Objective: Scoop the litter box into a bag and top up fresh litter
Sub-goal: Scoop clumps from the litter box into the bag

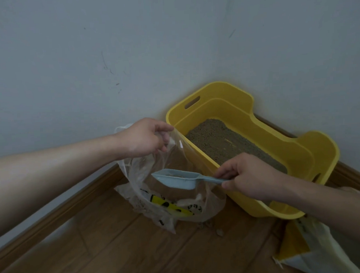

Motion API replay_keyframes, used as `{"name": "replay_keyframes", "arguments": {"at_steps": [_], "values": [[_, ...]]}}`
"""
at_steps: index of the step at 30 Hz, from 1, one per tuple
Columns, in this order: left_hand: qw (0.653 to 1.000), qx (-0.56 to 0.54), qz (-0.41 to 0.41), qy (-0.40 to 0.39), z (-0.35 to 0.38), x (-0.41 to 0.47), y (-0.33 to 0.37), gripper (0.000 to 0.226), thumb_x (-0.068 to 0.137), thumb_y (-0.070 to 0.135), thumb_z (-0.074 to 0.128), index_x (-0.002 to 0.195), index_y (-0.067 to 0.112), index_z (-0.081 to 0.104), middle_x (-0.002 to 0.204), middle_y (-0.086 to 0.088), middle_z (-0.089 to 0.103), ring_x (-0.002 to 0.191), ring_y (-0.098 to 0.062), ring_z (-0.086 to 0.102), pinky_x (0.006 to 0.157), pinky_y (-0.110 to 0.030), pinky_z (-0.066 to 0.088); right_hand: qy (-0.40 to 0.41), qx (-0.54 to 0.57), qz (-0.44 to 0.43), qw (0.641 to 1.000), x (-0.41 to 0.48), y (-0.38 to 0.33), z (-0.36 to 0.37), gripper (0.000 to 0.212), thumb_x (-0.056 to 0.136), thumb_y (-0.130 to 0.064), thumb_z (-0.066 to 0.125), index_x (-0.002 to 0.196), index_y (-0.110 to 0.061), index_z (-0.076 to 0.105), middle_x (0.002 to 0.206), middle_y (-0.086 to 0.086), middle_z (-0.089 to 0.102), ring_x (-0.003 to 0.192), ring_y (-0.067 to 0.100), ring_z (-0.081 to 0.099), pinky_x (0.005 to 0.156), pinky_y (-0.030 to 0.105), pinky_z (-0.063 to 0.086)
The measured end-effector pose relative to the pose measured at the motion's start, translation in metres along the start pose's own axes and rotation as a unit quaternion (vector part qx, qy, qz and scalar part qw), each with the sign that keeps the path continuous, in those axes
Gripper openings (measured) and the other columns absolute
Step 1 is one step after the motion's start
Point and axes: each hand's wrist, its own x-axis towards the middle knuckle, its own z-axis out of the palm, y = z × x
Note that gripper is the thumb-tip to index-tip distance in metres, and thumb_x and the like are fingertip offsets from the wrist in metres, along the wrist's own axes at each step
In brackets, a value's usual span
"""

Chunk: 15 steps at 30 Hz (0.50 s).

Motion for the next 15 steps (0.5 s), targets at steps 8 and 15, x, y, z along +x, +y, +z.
{"name": "replay_keyframes", "arguments": {"at_steps": [8, 15], "values": [[1.0, 0.004, -0.005, 0.005, -0.0017, 0.0001, -0.001, 0.056, 0.086, -0.012, 0.056, 0.137, 0.01, 0.054, 0.097, 0.001, 0.064, 0.081, -0.012, 0.071, 0.063, -0.018, 0.053, 0.013, -0.012, 0.006, 1.0, 0.0046, -0.0023, 0.0031, 0.019, 0.094, -0.016, 0.062, 0.103, -0.026, 0.075, 0.08, -0.01, 0.074, 0.078, 0.004, 0.068, 0.072, 0.025, 0.057], [1.0, 0.011, -0.005, 0.009, -0.0043, -0.0009, -0.005, 0.053, 0.086, -0.009, 0.056, 0.135, 0.01, 0.056, 0.101, 0.0, 0.065, 0.084, -0.013, 0.072, 0.078, -0.03, 0.059, 0.008, -0.001, 0.003, 1.0, 0.0076, -0.0036, 0.0055, 0.021, 0.097, -0.015, 0.057, 0.104, -0.026, 0.074, 0.079, -0.01, 0.073, 0.076, 0.004, 0.069, 0.08, 0.034, 0.06]]}}
